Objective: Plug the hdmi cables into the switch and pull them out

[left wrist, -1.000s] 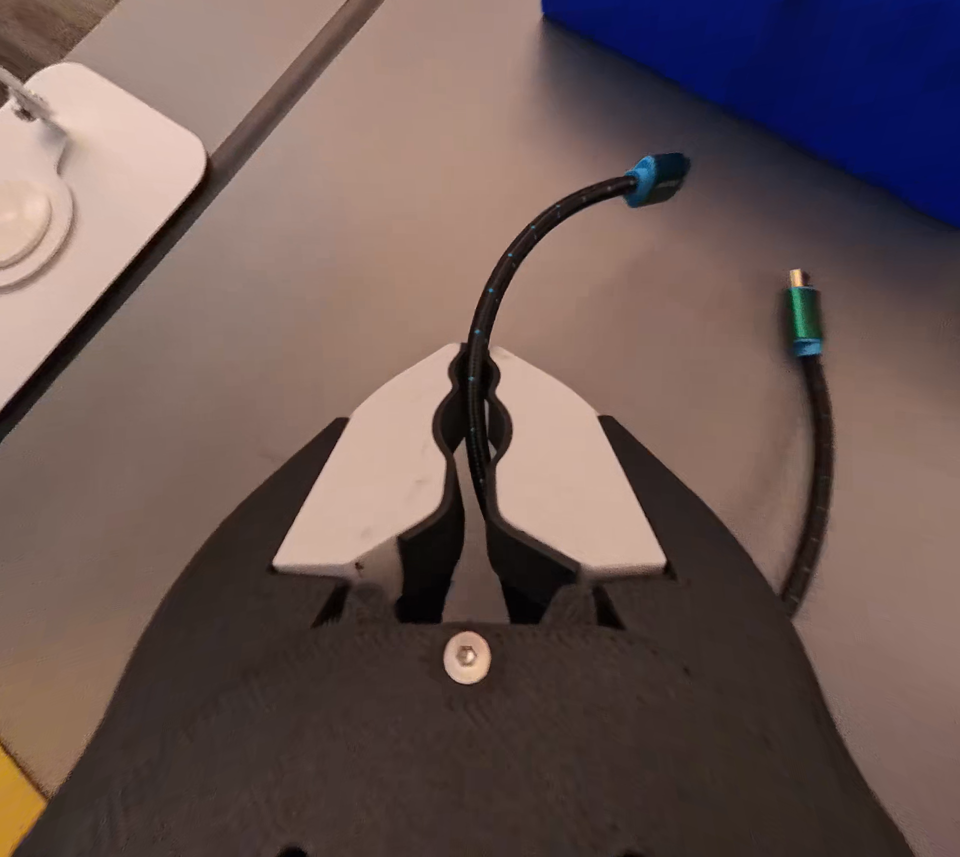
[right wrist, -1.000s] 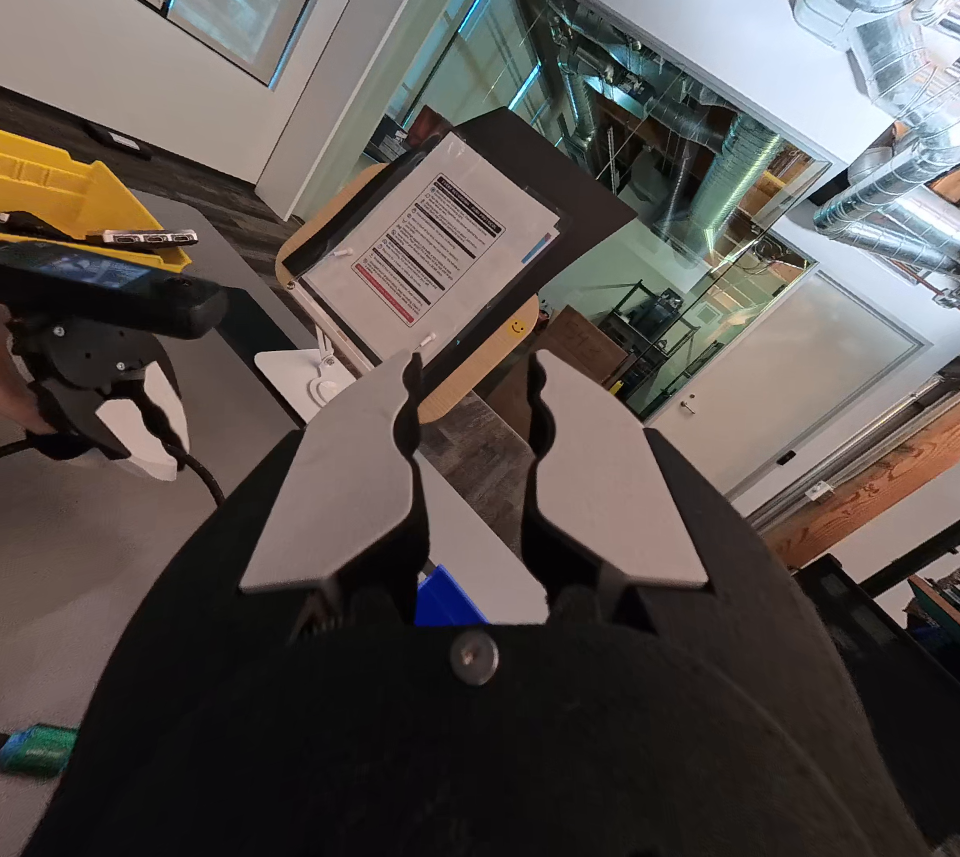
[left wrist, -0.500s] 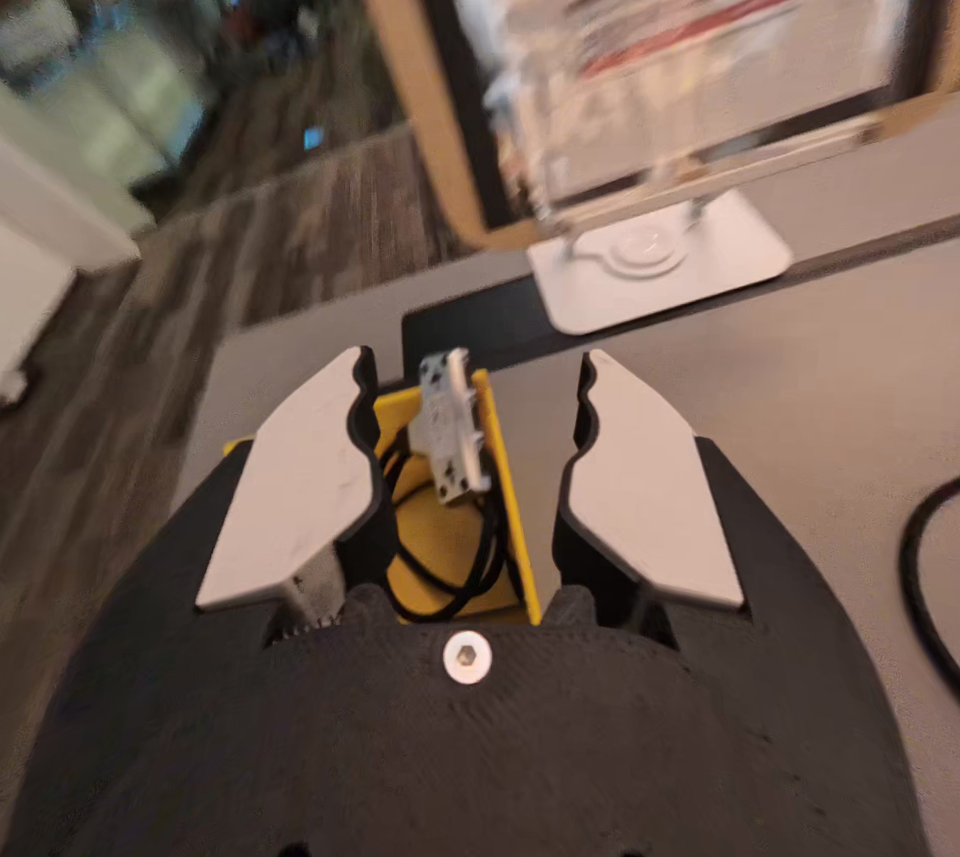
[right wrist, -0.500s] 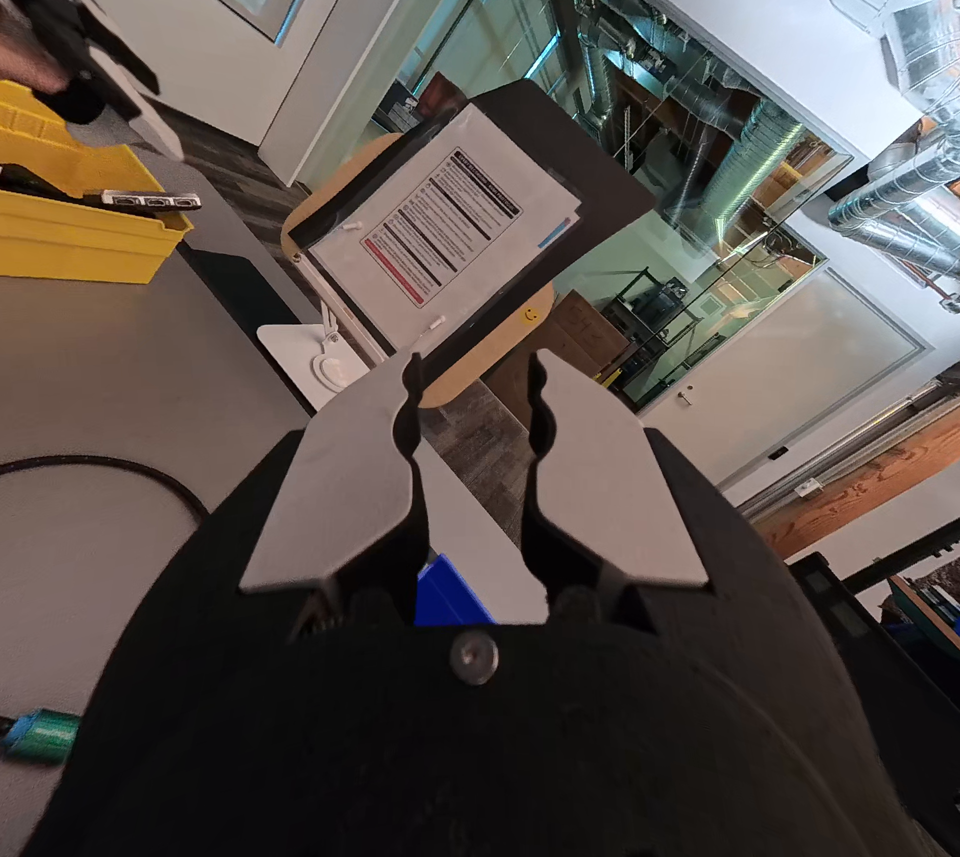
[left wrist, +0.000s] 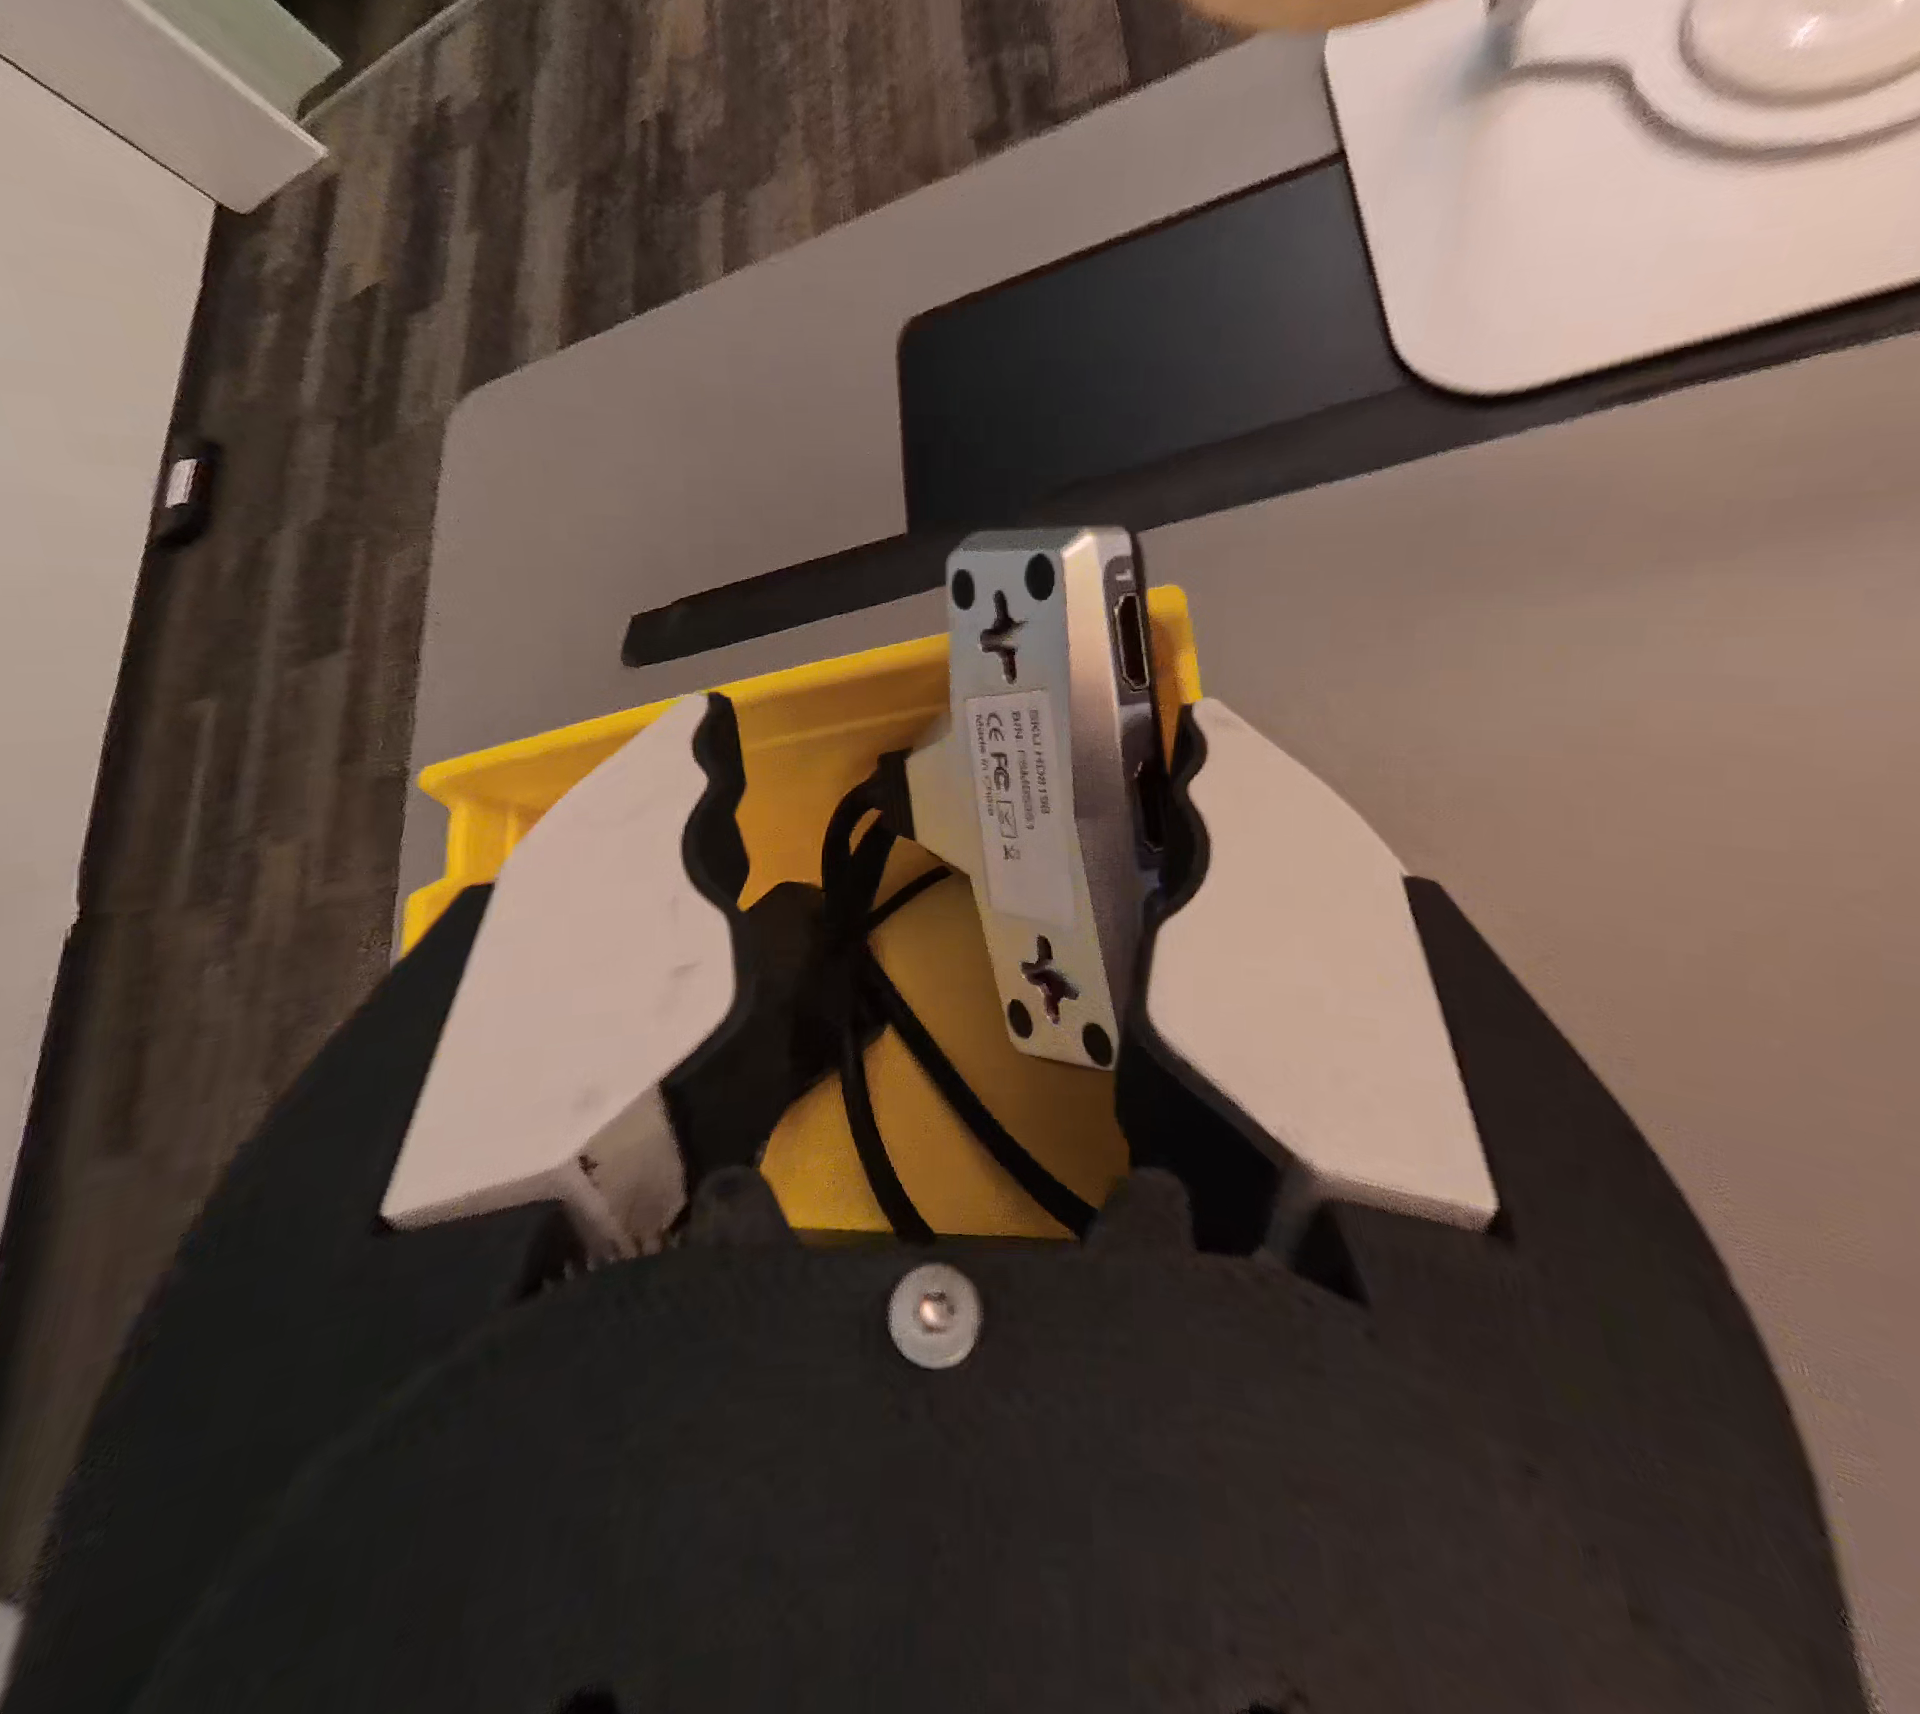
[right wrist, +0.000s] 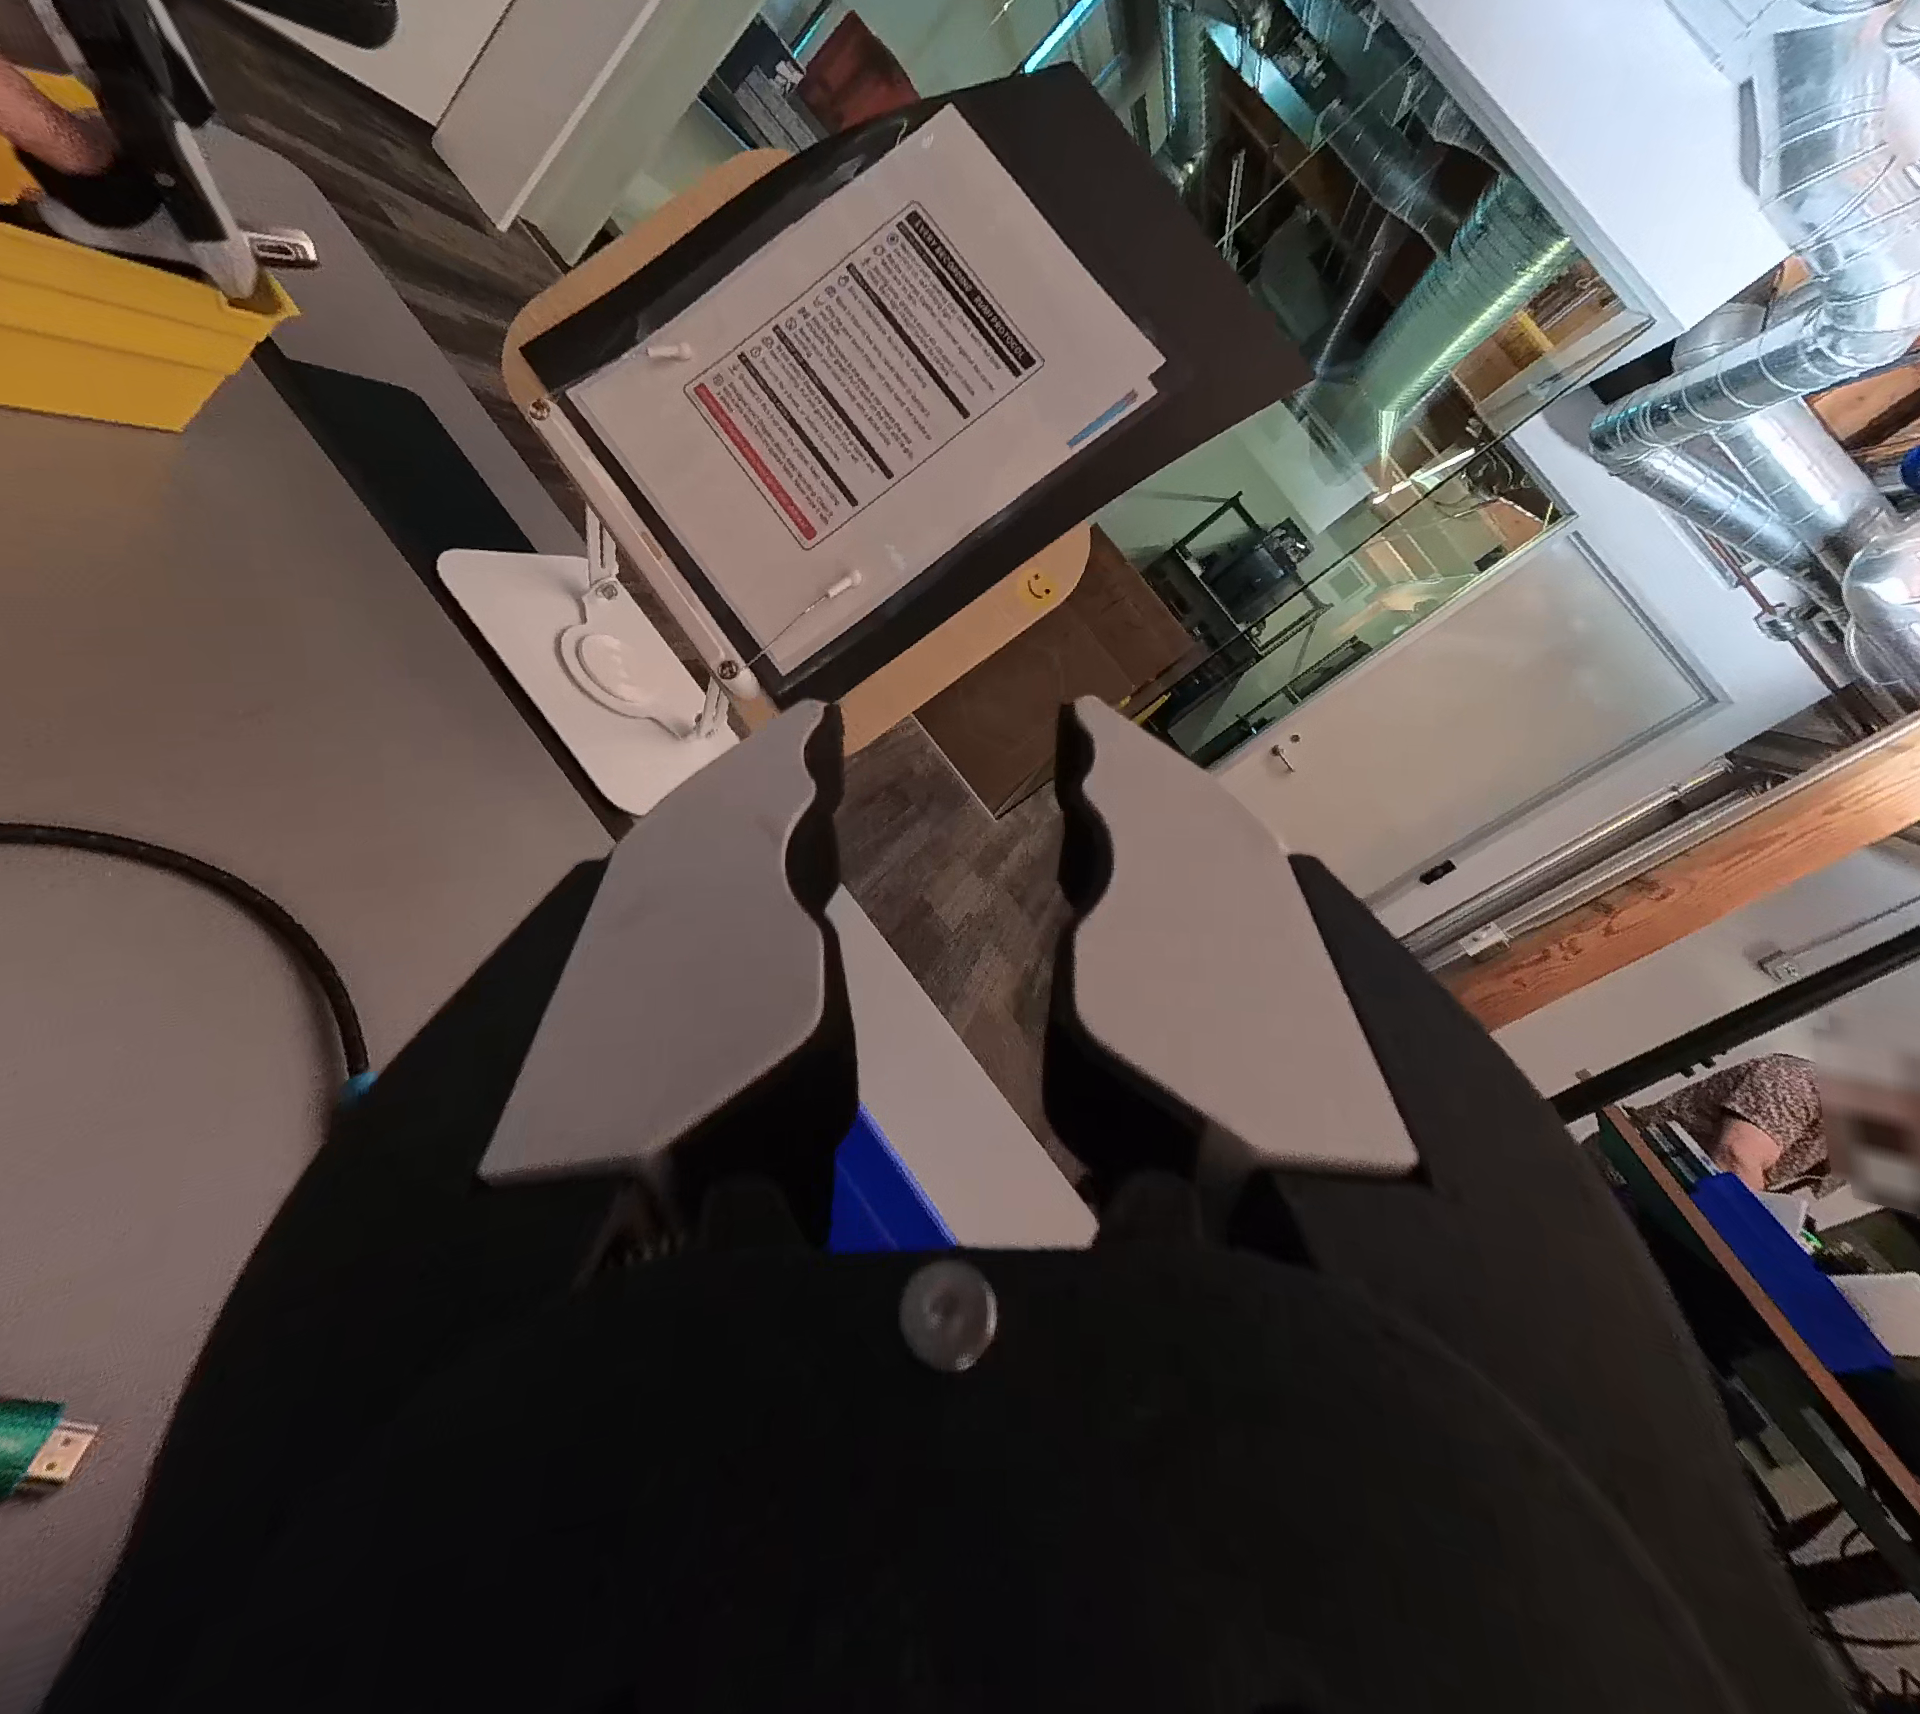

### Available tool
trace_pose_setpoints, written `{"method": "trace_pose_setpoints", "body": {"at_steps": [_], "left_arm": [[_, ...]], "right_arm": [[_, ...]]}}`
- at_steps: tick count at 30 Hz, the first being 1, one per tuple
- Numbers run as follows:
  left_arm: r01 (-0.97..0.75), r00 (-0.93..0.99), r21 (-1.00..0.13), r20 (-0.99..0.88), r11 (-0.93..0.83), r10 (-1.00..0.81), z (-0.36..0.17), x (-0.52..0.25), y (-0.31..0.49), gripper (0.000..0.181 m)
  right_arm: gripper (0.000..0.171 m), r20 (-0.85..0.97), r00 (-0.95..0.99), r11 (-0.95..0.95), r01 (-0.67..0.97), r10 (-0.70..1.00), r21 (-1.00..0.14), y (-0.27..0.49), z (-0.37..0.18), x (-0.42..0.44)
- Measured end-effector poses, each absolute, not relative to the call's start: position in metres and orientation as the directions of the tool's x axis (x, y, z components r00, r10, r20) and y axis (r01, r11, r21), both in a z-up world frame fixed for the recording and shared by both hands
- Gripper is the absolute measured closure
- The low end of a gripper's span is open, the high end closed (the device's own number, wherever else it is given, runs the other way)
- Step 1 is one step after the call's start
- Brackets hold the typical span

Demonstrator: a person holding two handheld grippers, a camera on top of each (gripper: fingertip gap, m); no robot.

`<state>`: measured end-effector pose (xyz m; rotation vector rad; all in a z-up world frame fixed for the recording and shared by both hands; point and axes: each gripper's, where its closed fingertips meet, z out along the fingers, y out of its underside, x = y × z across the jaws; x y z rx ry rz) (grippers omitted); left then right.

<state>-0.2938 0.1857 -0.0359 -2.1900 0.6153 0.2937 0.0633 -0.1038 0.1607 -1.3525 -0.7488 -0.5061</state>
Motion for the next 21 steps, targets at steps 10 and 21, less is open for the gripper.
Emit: {"method": "trace_pose_setpoints", "body": {"at_steps": [10, 21], "left_arm": [[-0.612, 0.79, -0.583, -0.483, -0.534, -0.377, -0.021, -0.312, 0.169, 0.153], [-0.425, 0.904, -0.557, -0.227, -0.713, -0.361, -0.043, -0.382, 0.16, 0.154]], "right_arm": [[0.131, 0.732, 0.678, 0.154, 0.718, 0.067, -0.679, -0.109, 0.164, 0.072], [0.132, 0.742, 0.665, 0.129, 0.731, 0.086, -0.67, -0.104, 0.156, 0.069]]}}
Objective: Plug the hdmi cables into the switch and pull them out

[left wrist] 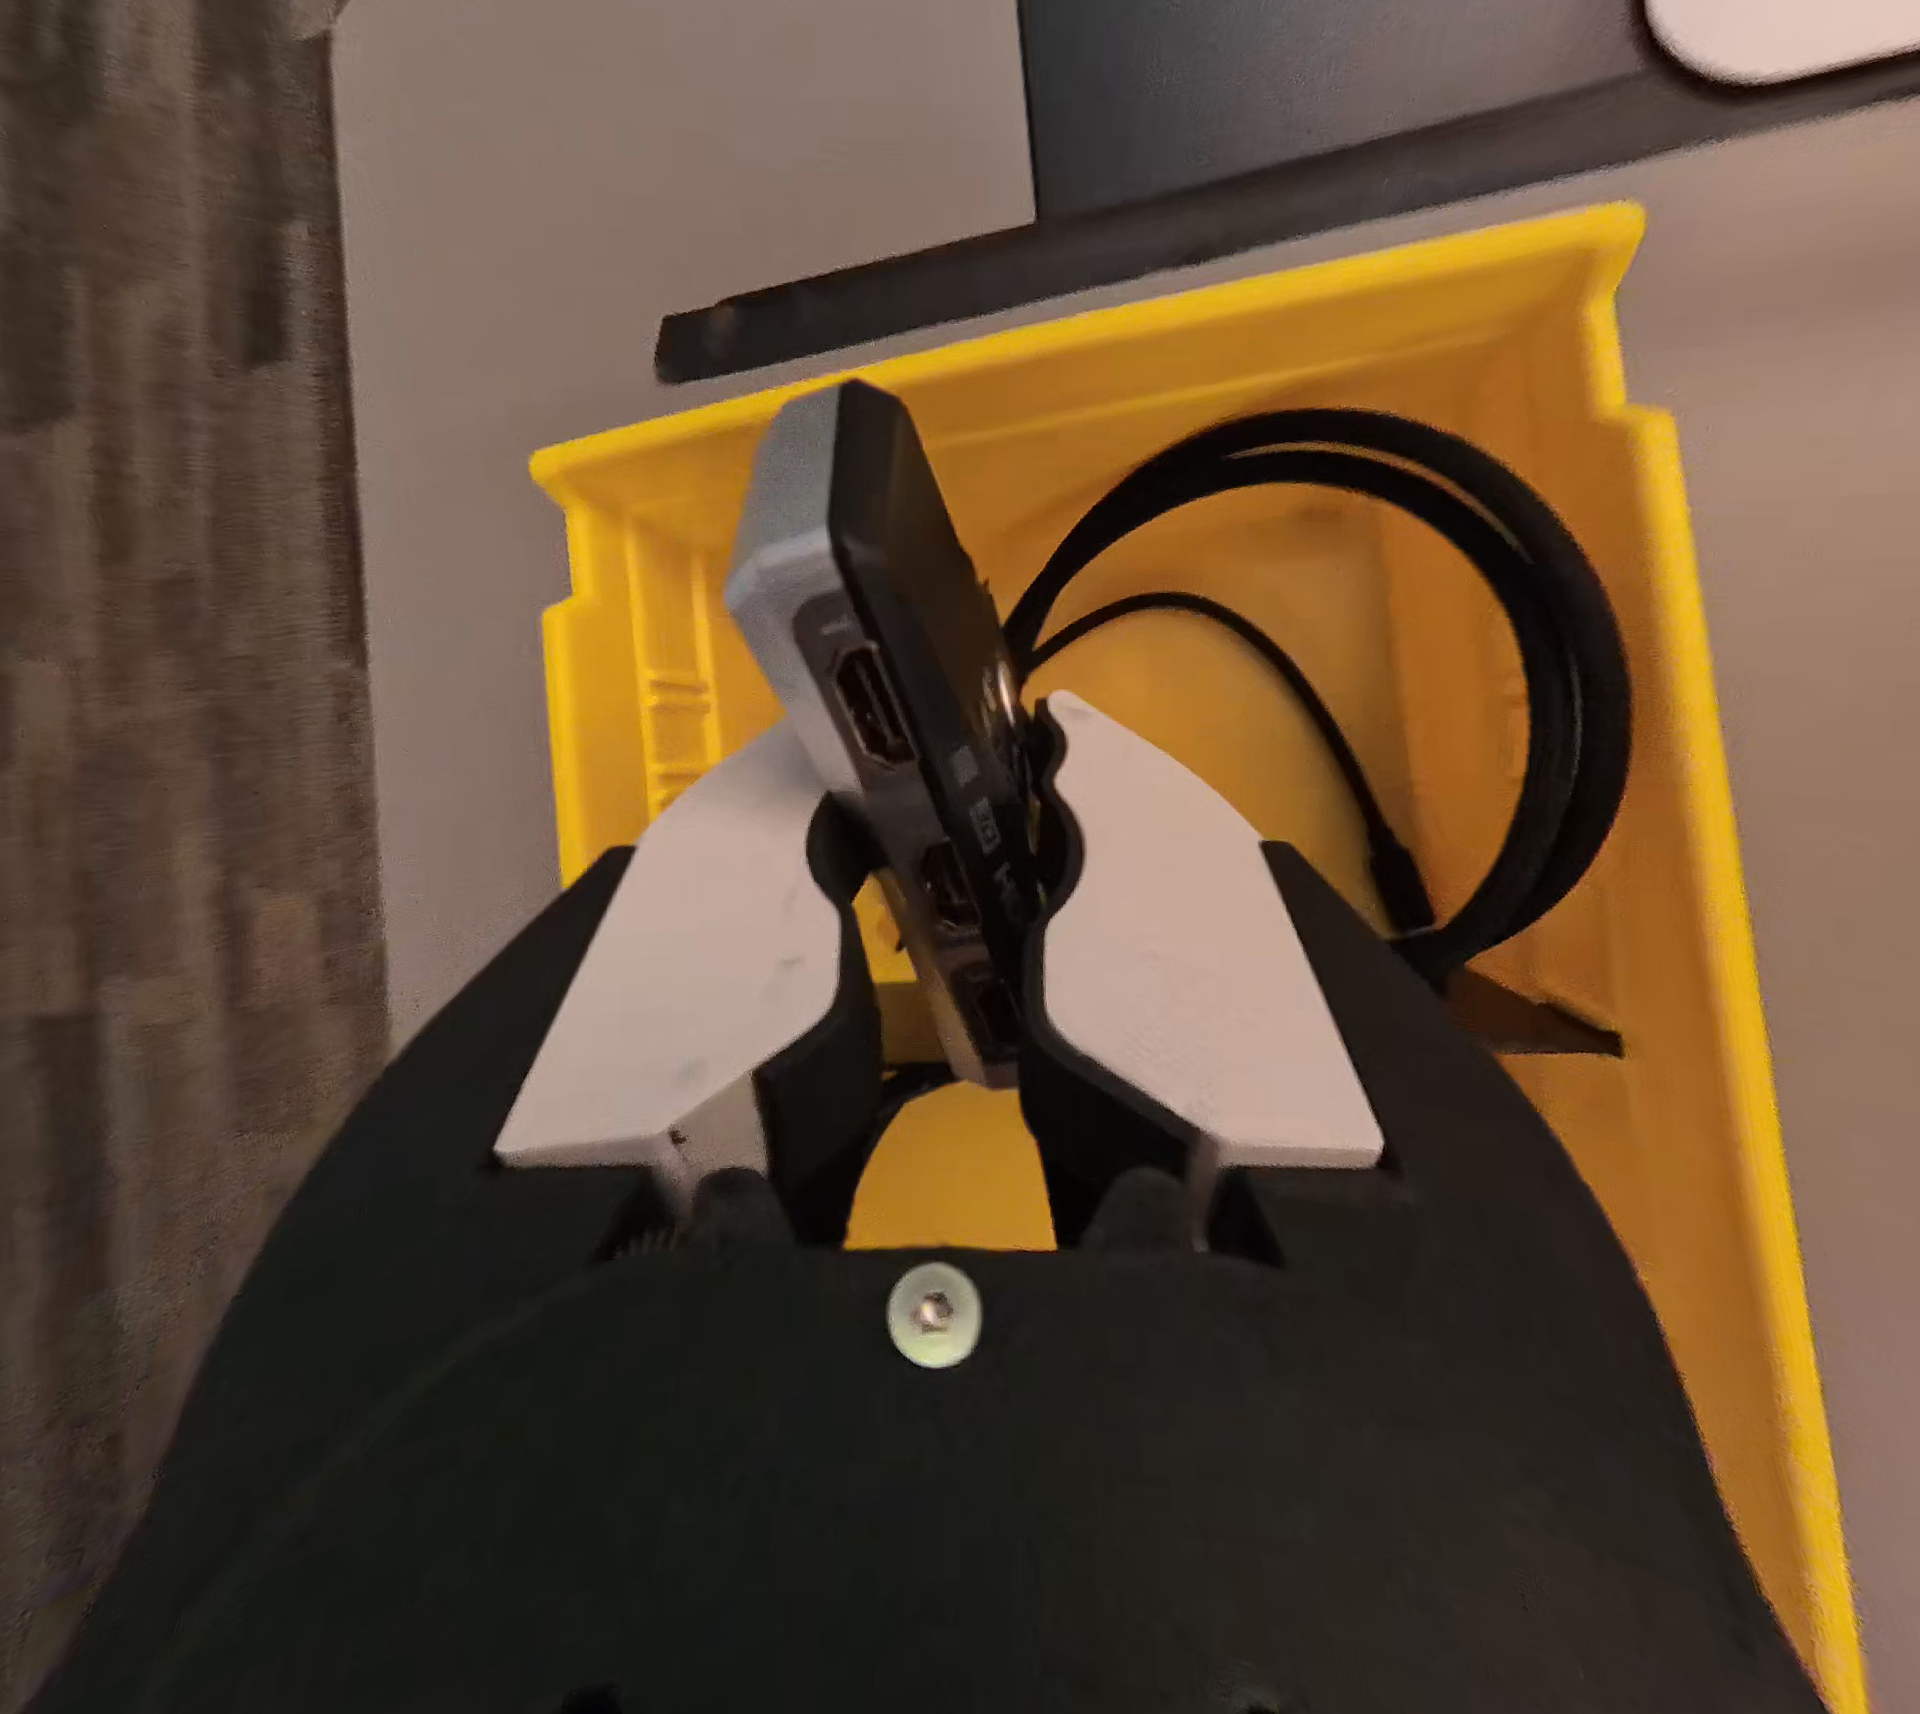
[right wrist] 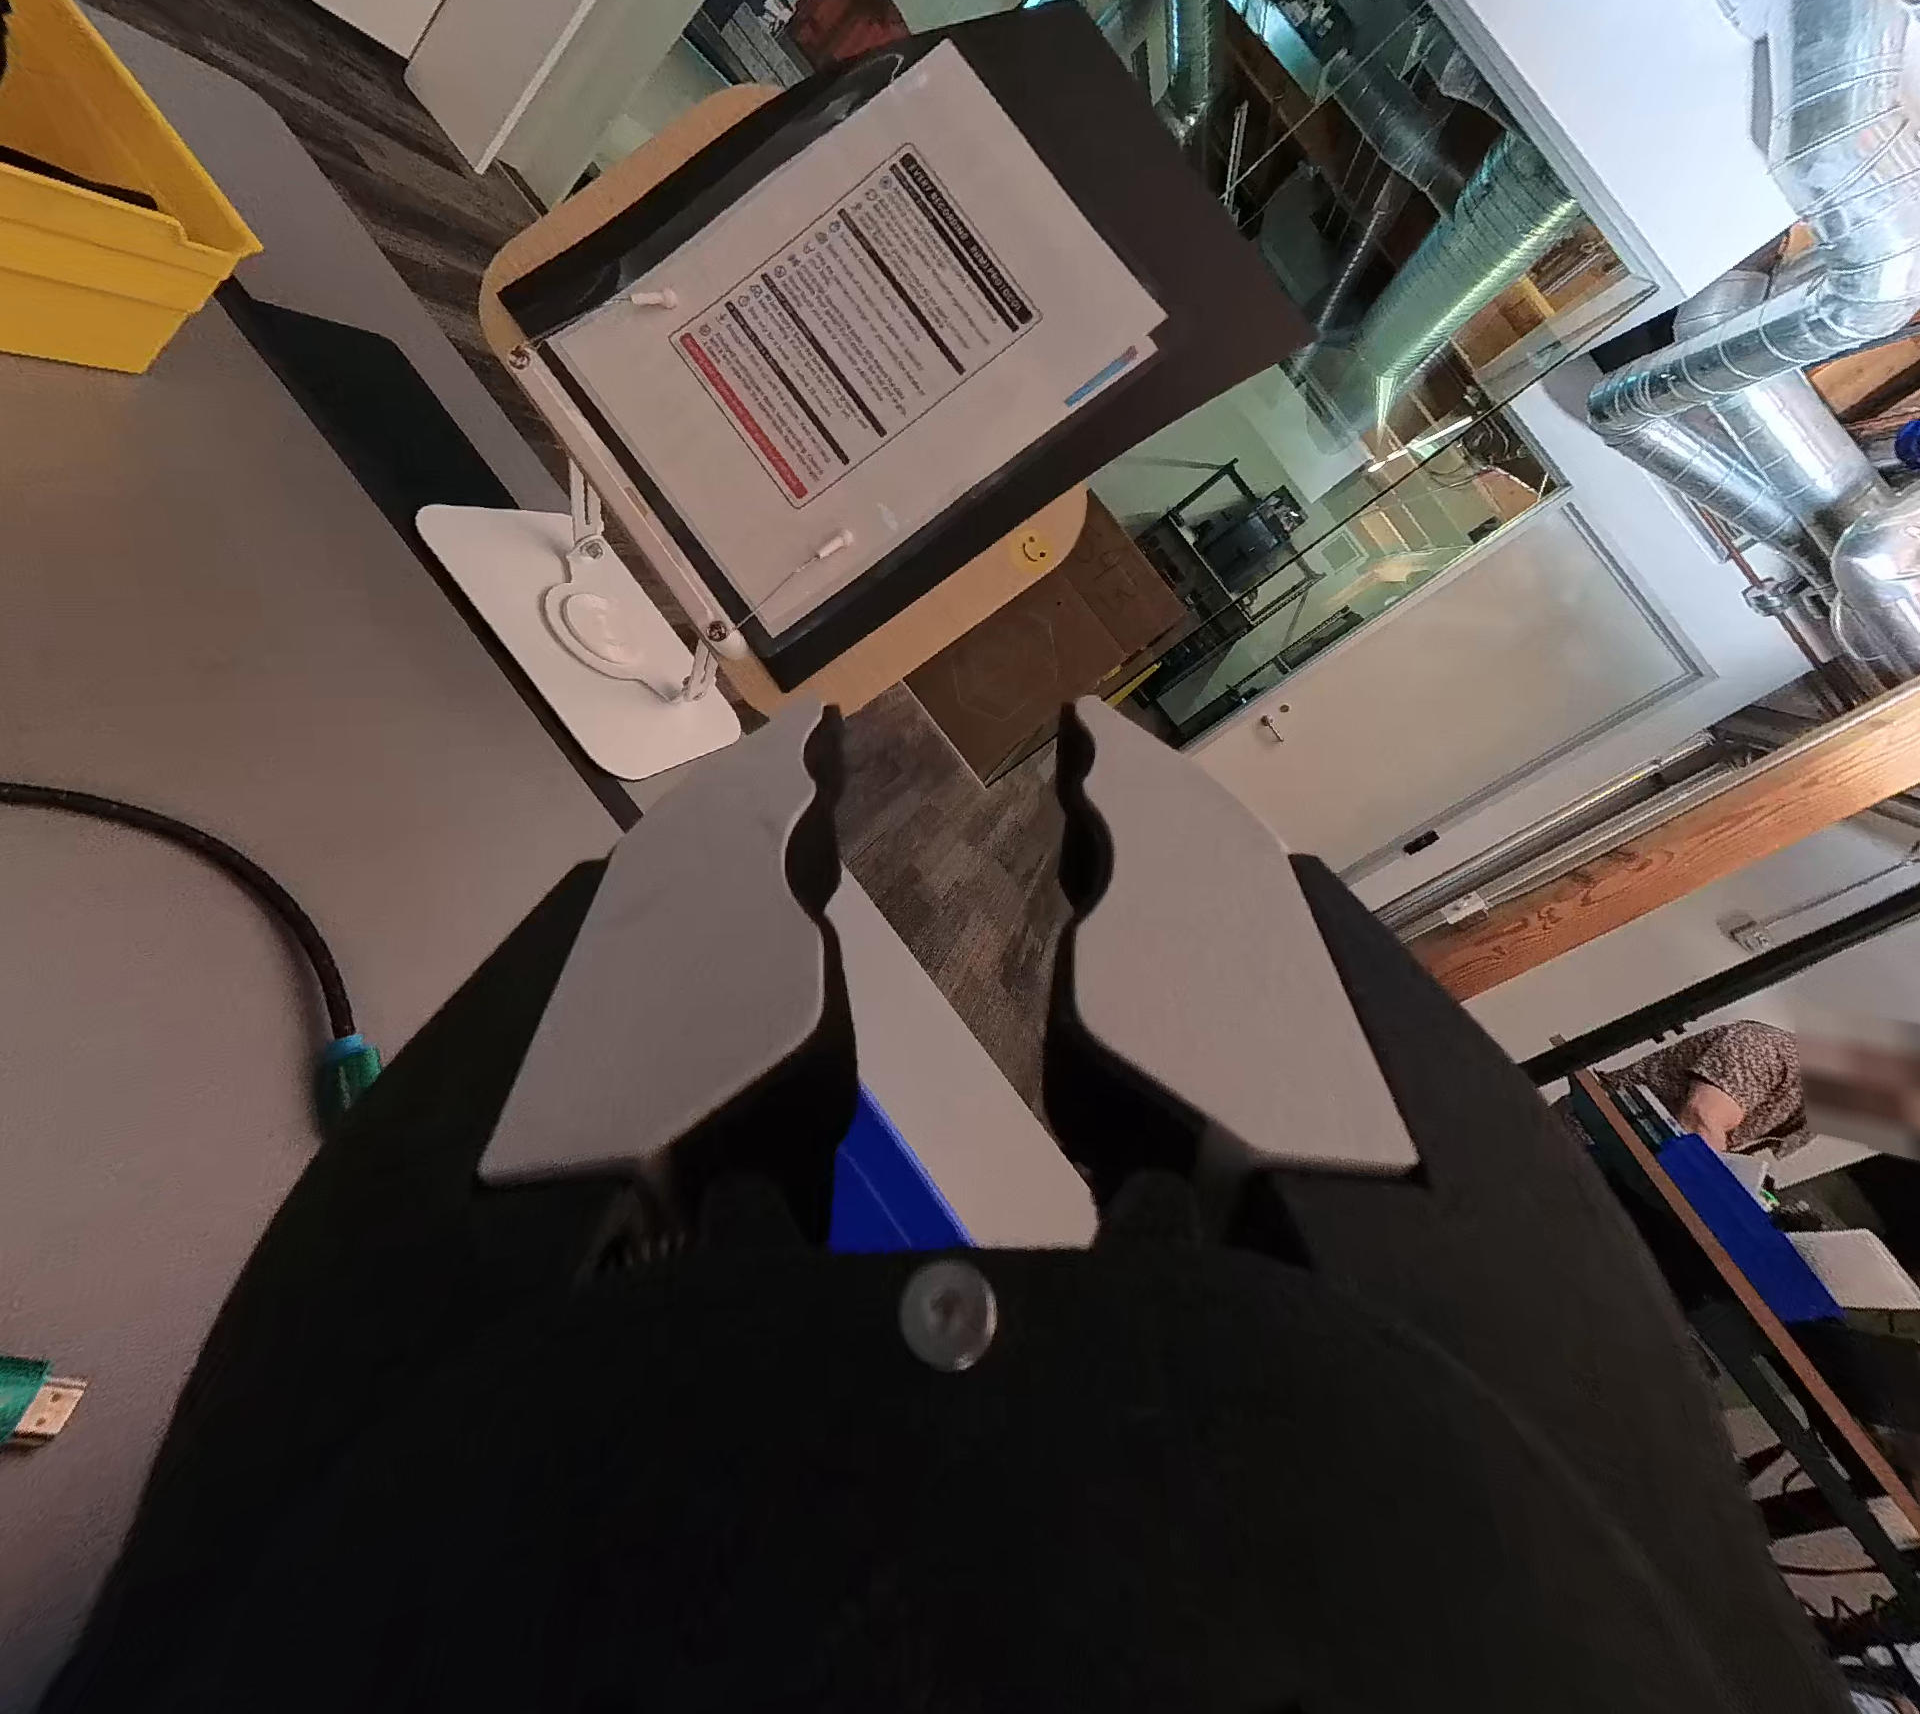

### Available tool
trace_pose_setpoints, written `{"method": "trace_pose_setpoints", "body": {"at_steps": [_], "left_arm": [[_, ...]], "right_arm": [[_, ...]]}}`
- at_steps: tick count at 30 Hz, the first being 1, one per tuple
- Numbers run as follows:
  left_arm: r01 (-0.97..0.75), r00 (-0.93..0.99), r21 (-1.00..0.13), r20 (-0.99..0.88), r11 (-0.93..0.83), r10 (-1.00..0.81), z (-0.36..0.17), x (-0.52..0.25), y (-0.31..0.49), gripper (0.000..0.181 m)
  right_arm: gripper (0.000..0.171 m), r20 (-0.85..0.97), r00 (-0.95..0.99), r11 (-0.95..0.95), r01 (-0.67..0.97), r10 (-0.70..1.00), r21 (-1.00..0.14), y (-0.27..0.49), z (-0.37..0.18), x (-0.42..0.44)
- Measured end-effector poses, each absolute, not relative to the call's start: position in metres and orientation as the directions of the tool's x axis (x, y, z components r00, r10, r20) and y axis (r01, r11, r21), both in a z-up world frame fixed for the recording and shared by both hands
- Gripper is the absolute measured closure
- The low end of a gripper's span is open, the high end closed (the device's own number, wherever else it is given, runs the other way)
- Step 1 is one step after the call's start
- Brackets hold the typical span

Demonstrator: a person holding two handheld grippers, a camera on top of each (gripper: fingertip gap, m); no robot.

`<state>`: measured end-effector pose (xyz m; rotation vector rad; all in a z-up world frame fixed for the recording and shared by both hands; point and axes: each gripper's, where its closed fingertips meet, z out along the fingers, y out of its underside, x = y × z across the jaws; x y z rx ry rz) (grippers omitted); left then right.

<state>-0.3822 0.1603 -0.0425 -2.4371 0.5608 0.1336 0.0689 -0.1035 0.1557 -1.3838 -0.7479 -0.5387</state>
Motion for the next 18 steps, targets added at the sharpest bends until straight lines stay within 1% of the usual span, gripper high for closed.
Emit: {"method": "trace_pose_setpoints", "body": {"at_steps": [2, 4, 6, 8, 10, 12, 14, 16, 18], "left_arm": [[-0.385, 0.917, -0.579, -0.155, -0.718, -0.366, -0.037, -0.382, 0.161, 0.156], [-0.369, 0.92, -0.596, -0.124, -0.713, -0.372, -0.027, -0.384, 0.157, 0.157], [-0.372, 0.914, -0.646, -0.129, -0.667, -0.386, -0.006, -0.386, 0.152, 0.158], [-0.401, 0.898, -0.695, -0.171, -0.597, -0.405, 0.022, -0.386, 0.14, 0.159], [-0.428, 0.88, -0.761, -0.229, -0.487, -0.416, 0.058, -0.381, 0.125, 0.159], [-0.411, 0.876, -0.84, -0.257, -0.355, -0.407, 0.099, -0.373, 0.105, 0.159], [-0.411, 0.862, -0.889, -0.307, -0.201, -0.404, 0.138, -0.361, 0.079, 0.159], [-0.424, 0.839, -0.904, -0.368, -0.058, -0.4, 0.168, -0.346, 0.051, 0.159], [-0.442, 0.783, -0.895, -0.418, 0.061, -0.46, 0.182, -0.32, 0.025, 0.159]], "right_arm": [[0.132, 0.753, 0.651, 0.117, 0.744, 0.093, -0.657, -0.101, 0.152, 0.067], [0.132, 0.767, 0.634, 0.1, 0.76, 0.099, -0.642, -0.098, 0.147, 0.065], [0.132, 0.776, 0.622, 0.086, 0.772, 0.107, -0.63, -0.095, 0.143, 0.064], [0.132, 0.779, 0.616, 0.081, 0.776, 0.116, -0.625, -0.092, 0.14, 0.062], [0.132, 0.783, 0.608, 0.079, 0.781, 0.128, -0.619, -0.09, 0.137, 0.058], [0.132, 0.791, 0.597, 0.073, 0.79, 0.133, -0.608, -0.088, 0.134, 0.056], [0.132, 0.8, 0.584, 0.07, 0.8, 0.139, -0.596, -0.087, 0.132, 0.052], [0.132, 0.802, 0.578, 0.08, 0.801, 0.152, -0.593, -0.085, 0.13, 0.046], [0.132, 0.799, 0.573, 0.099, 0.798, 0.181, -0.595, -0.083, 0.126, 0.036]]}}
